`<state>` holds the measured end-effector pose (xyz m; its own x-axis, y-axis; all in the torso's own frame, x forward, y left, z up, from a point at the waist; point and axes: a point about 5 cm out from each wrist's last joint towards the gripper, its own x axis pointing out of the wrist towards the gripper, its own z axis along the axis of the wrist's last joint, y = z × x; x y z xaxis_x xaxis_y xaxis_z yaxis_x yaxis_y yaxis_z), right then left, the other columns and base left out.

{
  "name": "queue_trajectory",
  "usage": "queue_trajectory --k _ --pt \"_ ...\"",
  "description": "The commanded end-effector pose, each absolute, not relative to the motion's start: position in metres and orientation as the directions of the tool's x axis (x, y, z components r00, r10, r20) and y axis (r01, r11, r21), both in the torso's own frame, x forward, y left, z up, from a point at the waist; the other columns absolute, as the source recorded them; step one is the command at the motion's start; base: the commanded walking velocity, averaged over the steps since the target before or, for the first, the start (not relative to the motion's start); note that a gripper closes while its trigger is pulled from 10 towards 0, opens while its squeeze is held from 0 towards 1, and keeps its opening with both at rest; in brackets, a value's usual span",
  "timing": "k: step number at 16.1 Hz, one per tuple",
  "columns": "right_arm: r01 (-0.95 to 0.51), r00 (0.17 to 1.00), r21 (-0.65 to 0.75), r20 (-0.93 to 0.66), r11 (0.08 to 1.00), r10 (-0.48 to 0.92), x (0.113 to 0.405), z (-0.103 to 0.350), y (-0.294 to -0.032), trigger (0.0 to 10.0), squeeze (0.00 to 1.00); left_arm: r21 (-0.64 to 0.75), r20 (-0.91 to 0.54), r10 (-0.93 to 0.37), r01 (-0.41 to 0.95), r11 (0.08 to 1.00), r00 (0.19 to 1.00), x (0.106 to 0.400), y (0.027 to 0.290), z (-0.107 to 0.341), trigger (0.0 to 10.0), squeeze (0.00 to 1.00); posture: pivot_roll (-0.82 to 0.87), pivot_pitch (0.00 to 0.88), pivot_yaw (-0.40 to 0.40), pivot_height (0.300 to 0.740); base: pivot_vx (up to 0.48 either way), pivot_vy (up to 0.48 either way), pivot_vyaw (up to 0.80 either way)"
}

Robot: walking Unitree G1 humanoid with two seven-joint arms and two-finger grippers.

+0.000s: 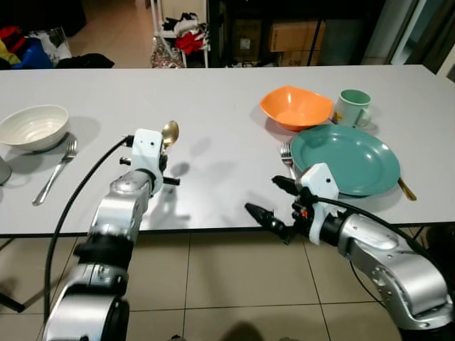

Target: Setting the table

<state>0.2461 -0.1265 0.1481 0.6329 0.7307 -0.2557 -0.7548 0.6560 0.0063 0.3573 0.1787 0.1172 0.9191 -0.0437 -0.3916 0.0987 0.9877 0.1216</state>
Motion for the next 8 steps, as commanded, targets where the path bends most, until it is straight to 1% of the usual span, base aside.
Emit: queue_trajectory --k 1,5,8 --pt "-0.8 0.58 0.002 -0.258 0.6 0.773 0.242 0.152 -0.123 10.0 0.0 0.119 -0.408 -0.047 0.105 0.987 0.912 0.363 0.179 0.116 10.0 0.0 -0.15 0.012 0.035 0.74 0.0 0.0 0.0" --pt "-0.819 0.559 -0.031 -0.269 0.573 0.784 0.243 0.157 -0.125 10.0 0.0 0.128 -0.453 -0.016 0.082 0.988 0.892 0.373 0.182 0.109 10.0 0.0 -0.18 0.034 0.037 0.74 0.0 0.0 0.0" --pt "-0.825 0.55 -0.036 -0.276 0.564 0.788 0.242 0.159 -0.126 10.0 0.0 0.172 -0.478 0.018 0.073 0.982 0.878 0.374 0.184 0.103 10.0 0.0 -0.19 0.044 0.03 0.74 0.0 0.0 0.0"
